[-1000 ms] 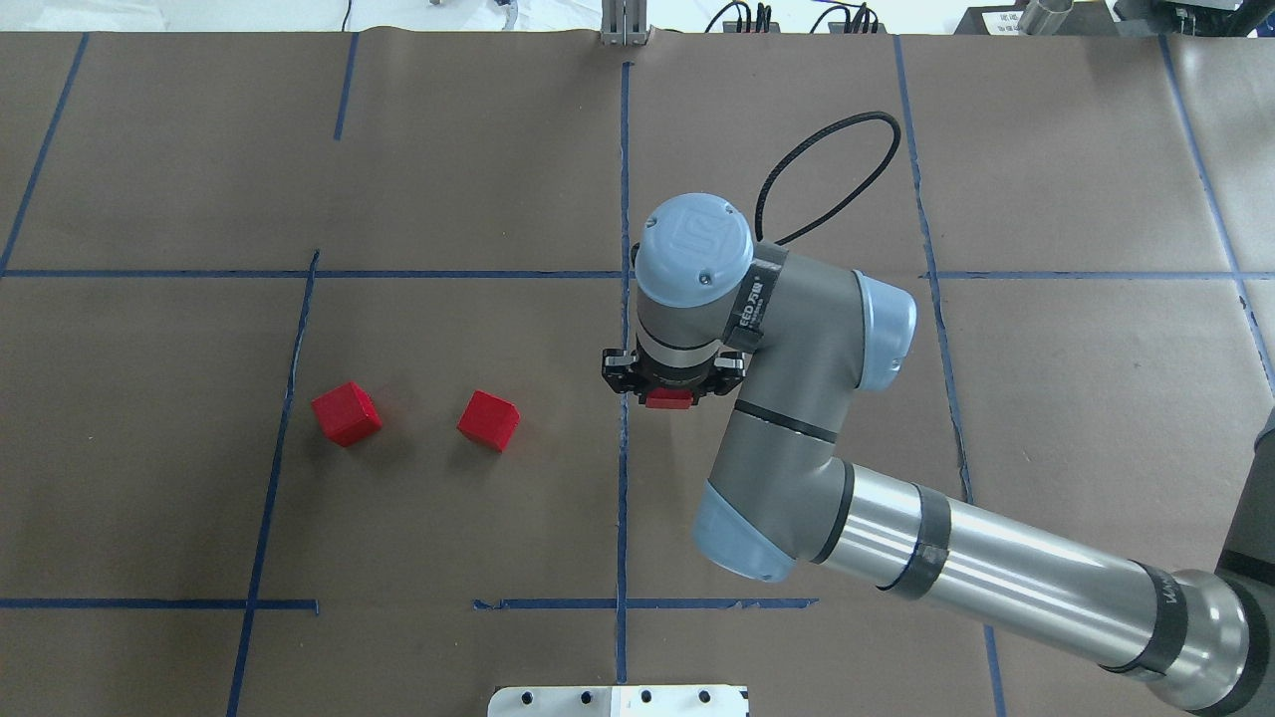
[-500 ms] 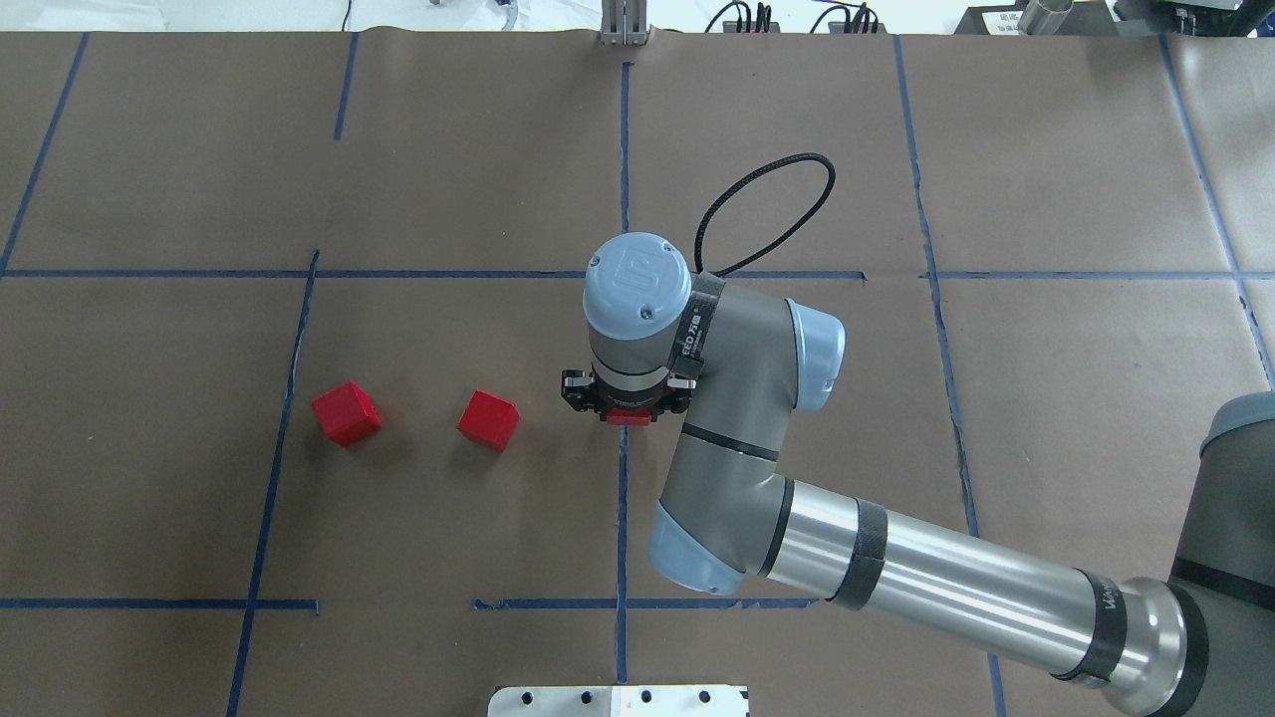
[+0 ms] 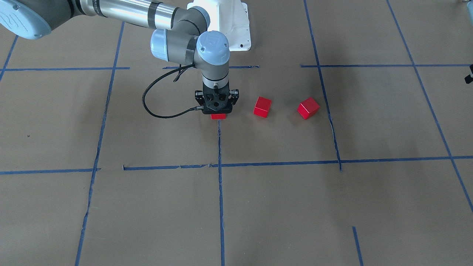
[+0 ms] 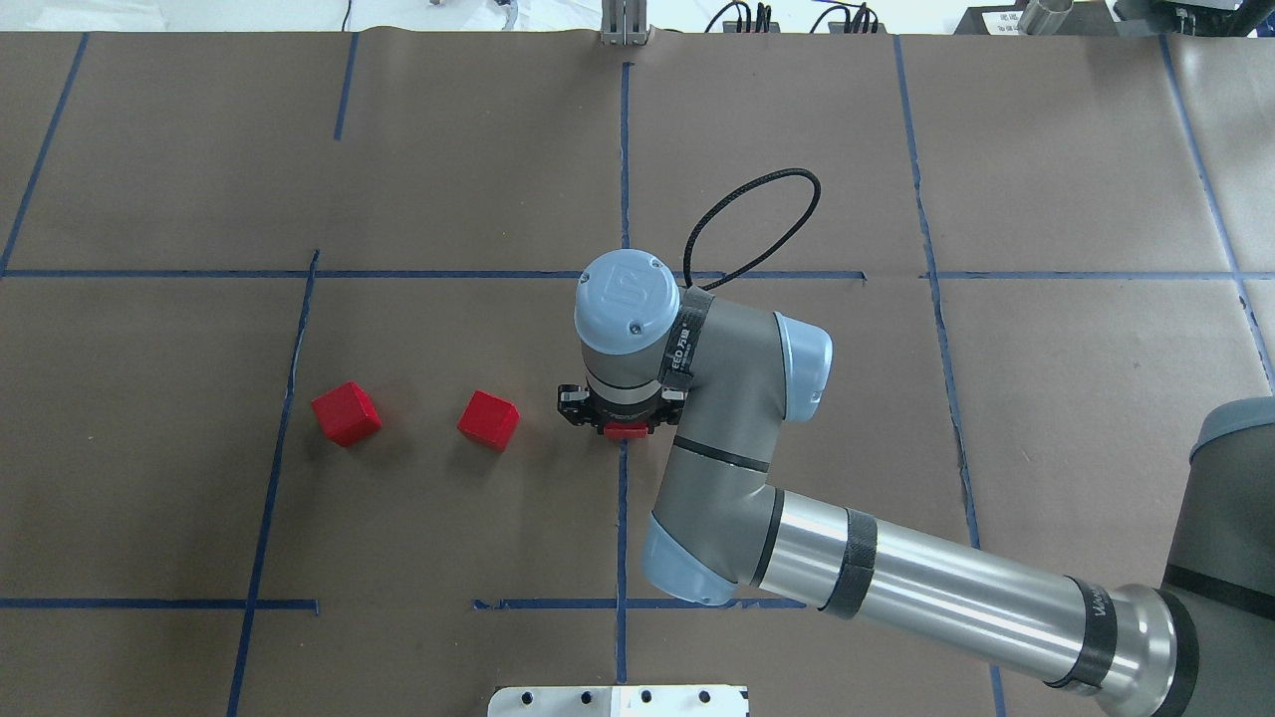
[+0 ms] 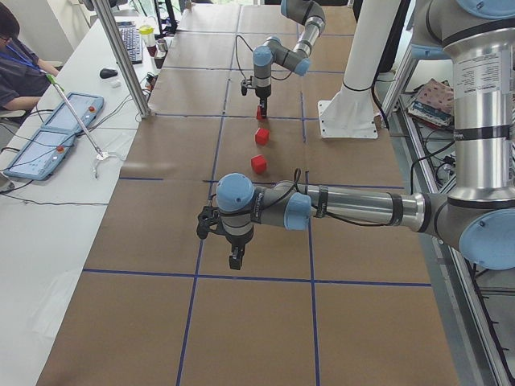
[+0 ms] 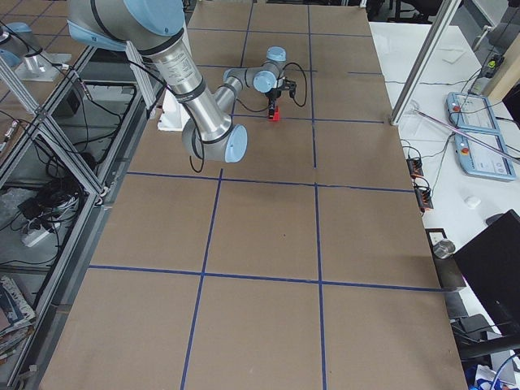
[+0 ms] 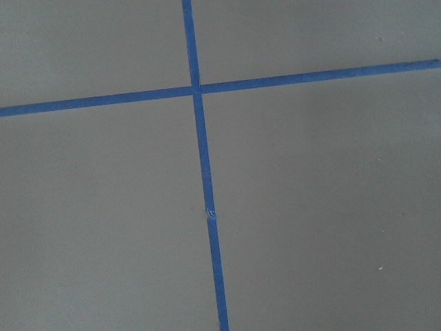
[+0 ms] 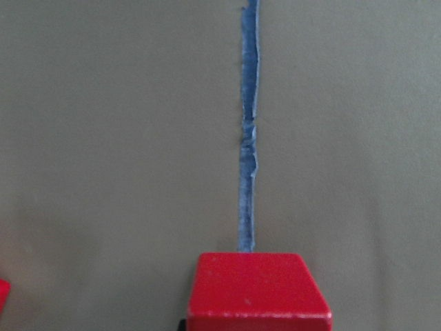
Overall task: Form red blocks into L shape at center
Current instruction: 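Lower the red cube onto the center grid line and open the right gripper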
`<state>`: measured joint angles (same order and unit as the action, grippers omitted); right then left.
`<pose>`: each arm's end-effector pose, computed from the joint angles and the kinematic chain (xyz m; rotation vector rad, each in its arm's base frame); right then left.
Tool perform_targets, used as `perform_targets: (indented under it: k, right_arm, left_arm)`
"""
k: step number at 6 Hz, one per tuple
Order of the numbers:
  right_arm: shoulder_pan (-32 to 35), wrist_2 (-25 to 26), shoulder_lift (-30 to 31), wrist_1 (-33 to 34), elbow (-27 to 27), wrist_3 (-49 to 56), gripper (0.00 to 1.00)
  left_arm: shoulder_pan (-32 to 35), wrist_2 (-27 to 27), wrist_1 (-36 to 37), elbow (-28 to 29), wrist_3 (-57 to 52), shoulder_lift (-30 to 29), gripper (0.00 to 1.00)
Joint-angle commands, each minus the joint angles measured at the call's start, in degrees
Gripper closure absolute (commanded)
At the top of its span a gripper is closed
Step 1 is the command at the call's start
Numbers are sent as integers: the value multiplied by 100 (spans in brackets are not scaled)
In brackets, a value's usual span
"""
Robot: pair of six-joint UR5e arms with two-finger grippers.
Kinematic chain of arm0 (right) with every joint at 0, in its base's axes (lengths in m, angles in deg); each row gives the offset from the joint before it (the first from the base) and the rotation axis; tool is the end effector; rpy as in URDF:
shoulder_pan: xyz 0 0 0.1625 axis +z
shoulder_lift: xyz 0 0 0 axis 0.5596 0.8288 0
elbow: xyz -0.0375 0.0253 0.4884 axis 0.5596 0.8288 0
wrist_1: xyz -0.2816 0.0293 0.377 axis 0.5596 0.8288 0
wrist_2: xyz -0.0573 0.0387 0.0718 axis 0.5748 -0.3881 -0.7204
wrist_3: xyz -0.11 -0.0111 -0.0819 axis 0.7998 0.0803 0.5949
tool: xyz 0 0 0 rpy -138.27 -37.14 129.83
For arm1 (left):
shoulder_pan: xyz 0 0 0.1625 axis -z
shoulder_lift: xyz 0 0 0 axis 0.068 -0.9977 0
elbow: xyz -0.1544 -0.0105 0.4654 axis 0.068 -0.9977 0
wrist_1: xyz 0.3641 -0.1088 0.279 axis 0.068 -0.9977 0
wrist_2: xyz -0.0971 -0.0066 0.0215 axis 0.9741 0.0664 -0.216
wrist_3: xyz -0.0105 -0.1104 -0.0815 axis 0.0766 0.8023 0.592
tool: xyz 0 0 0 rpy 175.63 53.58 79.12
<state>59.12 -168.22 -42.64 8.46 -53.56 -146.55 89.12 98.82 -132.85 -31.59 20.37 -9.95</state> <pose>-0.7530 -0.4499 0.2330 -0.0294 -0.7867 -0.0120 0.0069 -0.4908 0.7033 0.0684 0.8097 0.1005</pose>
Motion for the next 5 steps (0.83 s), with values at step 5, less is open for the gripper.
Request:
perform_targets:
  k: [5]
  right_arm:
    - [-48,0,3,0,22,86,40]
  left_arm:
    - [-15,0,0,36,-2,0,0]
